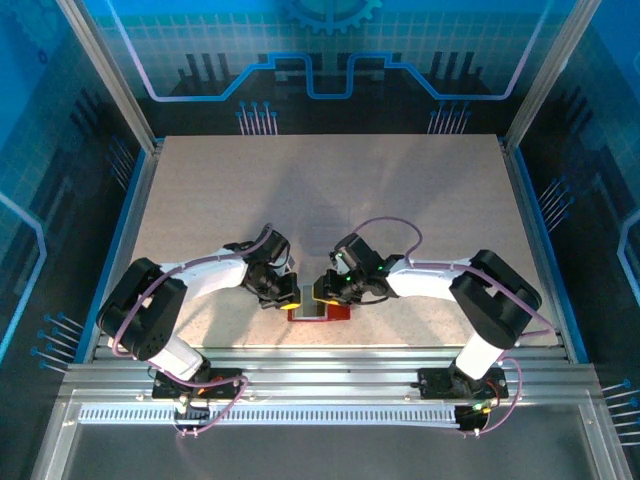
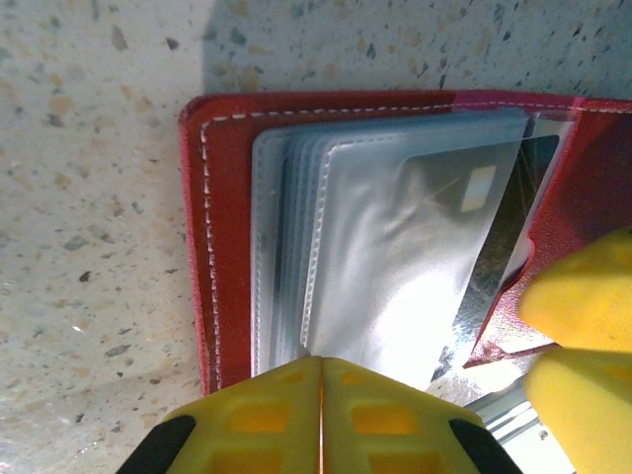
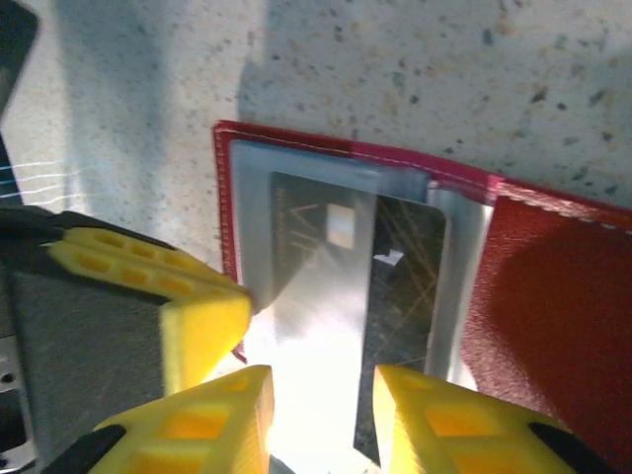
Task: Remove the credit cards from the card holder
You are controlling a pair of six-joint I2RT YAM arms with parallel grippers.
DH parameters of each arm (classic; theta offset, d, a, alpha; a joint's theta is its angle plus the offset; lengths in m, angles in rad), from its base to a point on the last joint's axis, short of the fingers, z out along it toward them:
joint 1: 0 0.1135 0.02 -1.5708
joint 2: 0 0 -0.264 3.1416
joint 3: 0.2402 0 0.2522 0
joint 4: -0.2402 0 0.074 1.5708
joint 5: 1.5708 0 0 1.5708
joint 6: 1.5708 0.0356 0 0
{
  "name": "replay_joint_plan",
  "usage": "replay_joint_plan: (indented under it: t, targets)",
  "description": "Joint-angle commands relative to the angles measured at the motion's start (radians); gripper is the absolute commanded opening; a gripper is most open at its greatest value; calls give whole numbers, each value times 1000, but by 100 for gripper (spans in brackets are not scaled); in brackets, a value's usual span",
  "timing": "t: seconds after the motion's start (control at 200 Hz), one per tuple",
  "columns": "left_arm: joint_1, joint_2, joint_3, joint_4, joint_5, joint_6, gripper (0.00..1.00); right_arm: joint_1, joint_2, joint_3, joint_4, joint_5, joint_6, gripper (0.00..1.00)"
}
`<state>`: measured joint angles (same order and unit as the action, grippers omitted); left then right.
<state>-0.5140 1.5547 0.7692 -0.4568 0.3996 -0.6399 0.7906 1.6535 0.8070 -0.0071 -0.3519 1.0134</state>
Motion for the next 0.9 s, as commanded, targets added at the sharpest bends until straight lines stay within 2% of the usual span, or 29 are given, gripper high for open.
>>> replay_joint_plan:
  t: [0.0,0.21,0.895]
  targets:
    - [5,-25,53,-70,-19,41,8,-14,-51,-9,7,-3,6,32]
    - [-2,-9,85,-48,7,26,7,-38,-85,-50,23,-8,6,32]
    - [-19,74,97,-65,-90,69,2,-78,-48,-108,131,-65,15,31]
